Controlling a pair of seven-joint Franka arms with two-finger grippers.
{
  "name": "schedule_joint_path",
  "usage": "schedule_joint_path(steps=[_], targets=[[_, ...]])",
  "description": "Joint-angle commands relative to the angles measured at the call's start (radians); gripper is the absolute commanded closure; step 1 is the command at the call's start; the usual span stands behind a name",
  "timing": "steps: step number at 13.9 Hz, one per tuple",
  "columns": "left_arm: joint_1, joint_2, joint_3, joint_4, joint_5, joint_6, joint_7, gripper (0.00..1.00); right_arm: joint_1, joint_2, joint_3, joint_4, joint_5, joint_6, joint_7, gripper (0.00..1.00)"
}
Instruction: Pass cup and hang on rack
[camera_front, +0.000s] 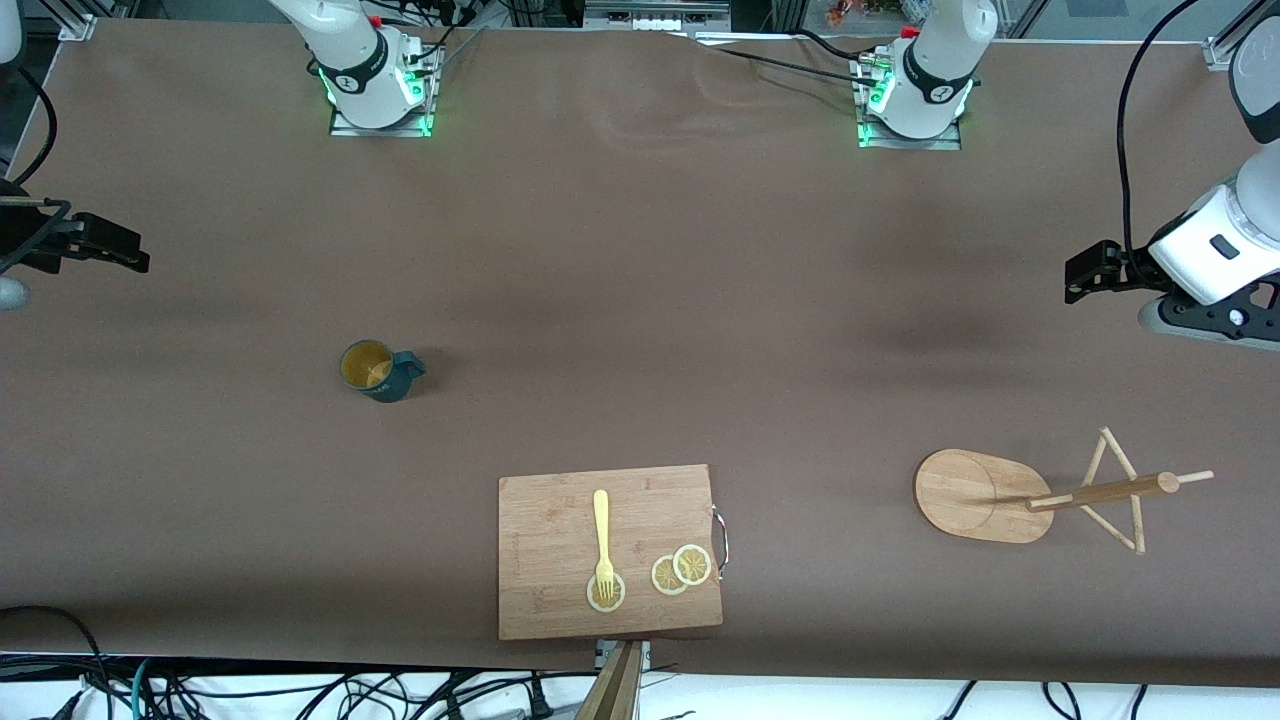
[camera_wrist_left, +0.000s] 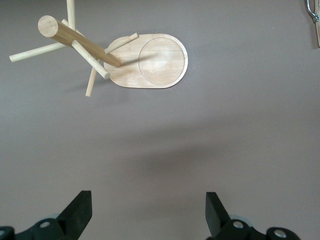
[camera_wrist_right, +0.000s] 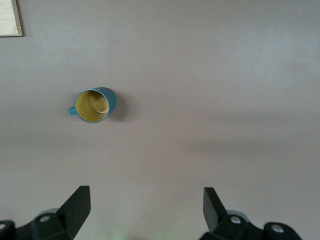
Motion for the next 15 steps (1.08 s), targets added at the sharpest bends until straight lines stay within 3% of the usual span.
schedule_joint_path(steps=[1, 15], targets=[[-0.002, 0.004, 0.001, 0.013, -0.023, 0.001, 0.000, 0.00, -0.006, -0.007, 0.005, -0.003, -0.005, 0.004, -0.016, 0.00], [-0.002, 0.001, 0.001, 0.019, -0.023, -0.002, 0.000, 0.00, -0.006, -0.006, -0.011, -0.006, -0.010, 0.042, -0.023, 0.00]])
